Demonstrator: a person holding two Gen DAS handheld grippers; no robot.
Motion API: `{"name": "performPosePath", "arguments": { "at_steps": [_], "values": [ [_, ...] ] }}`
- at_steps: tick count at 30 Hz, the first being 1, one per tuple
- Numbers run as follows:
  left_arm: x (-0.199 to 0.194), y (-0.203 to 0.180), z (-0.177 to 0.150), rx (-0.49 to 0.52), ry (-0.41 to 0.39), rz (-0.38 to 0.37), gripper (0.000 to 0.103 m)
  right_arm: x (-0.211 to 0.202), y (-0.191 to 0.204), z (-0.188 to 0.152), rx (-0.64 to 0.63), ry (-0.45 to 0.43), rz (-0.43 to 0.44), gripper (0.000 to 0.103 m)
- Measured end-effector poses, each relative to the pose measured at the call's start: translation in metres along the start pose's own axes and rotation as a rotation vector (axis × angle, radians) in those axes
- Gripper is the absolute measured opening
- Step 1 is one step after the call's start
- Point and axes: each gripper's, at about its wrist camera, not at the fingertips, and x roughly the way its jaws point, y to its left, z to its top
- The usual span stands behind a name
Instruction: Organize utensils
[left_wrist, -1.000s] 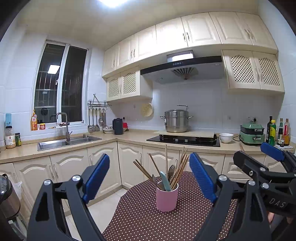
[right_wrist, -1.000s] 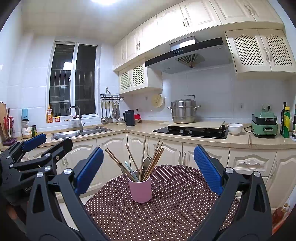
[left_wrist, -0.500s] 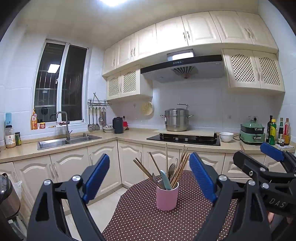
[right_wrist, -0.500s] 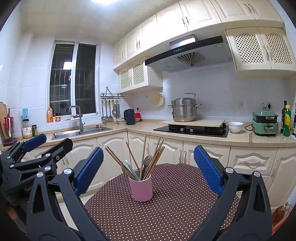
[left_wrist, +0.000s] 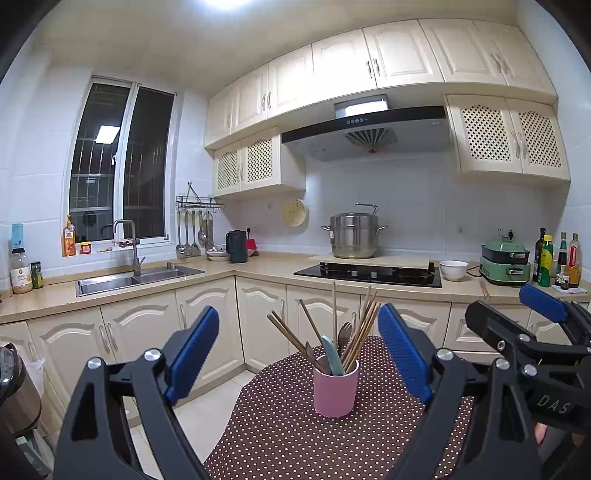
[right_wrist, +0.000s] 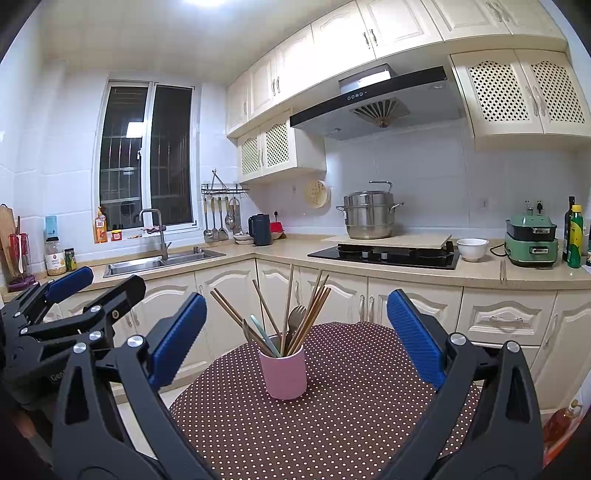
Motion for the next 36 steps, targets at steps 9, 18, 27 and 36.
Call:
{"name": "performPosePath", "arguments": {
  "at_steps": [9,18,27,36],
  "values": [
    [0.0019,0.0017,-0.0032,0.005,0.006,0.005,0.086,0.0023,-0.0003,-0.0012,0.002,0.006,0.0,0.096],
    [0.0019,0.0016,-0.0032,0.006,0.008,0.005,0.086,0.0026,-0.0004,-0.0037,0.005,0.01,-0.001,0.096],
    [0.0041,0.0023,-0.0047,0.011,0.013,0.011,0.086,0.0043,0.001,-0.0053,0.01,0.015,-0.001,0.096],
    [0.0063,0.0025,-0.0037,0.012,0.018,0.01,0.086,0.0056,0.0009,-0.0055,0.012,0.018,0.0,0.096]
  ]
}}
